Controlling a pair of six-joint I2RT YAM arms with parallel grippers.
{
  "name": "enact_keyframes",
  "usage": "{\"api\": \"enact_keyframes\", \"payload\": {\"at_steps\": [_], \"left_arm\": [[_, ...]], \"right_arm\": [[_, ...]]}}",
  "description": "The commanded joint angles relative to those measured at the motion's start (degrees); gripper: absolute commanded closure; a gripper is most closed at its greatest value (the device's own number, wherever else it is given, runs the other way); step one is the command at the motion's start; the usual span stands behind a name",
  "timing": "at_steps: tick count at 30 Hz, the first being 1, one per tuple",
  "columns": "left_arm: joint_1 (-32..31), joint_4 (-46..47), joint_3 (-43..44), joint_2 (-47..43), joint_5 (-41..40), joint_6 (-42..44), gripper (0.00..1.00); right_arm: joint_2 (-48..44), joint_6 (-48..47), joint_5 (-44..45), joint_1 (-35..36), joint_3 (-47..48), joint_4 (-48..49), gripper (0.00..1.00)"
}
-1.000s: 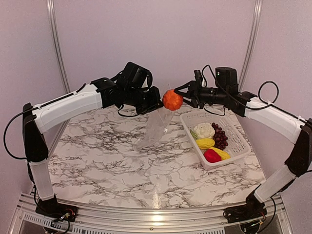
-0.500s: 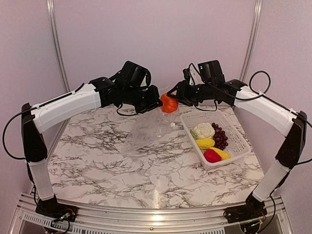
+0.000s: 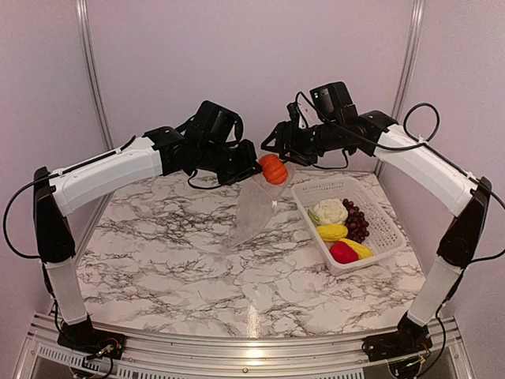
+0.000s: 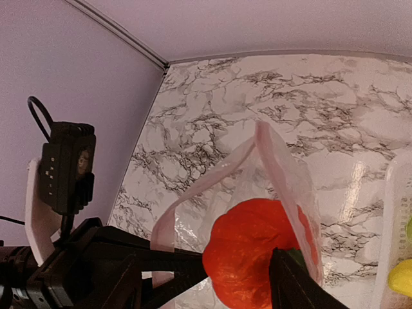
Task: Place the food in the zip-top bag and seal the zipper
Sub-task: Place the fake vegetable in the zipper food storage bag.
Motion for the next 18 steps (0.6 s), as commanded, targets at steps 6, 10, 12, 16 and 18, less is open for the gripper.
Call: {"api": "enact_keyframes", "payload": {"at_steps": [6, 10, 12, 16, 18], "left_arm": [[0.9, 1.0, -3.6, -3.6, -0.7, 1.2, 1.0], [1.0, 0.3, -4.0, -4.5, -0.7, 2.2, 1.0], [1.0, 0.3, -4.3, -5.0, -0.7, 2.4, 1.0], [1.0, 0.3, -4.9, -5.7, -0.7, 2.7, 1.0], [1.0, 0.1, -5.0, -5.9, -0.7, 3.1, 1.0]], "right_arm": [[-4.2, -2.1, 1.4, 0.9, 4.1, -4.3, 0.38], [-3.6, -3.3, 4.9, 0.9, 0.8, -7.2, 0.39], [-2.6, -3.8, 5.4, 0.9, 0.3, -8.8, 0.4], [-1.5, -3.6, 4.6, 1.0, -1.2, -9.4, 0.42], [-0.8, -3.7, 3.4, 1.0, -1.1, -9.5, 0.44]]}}
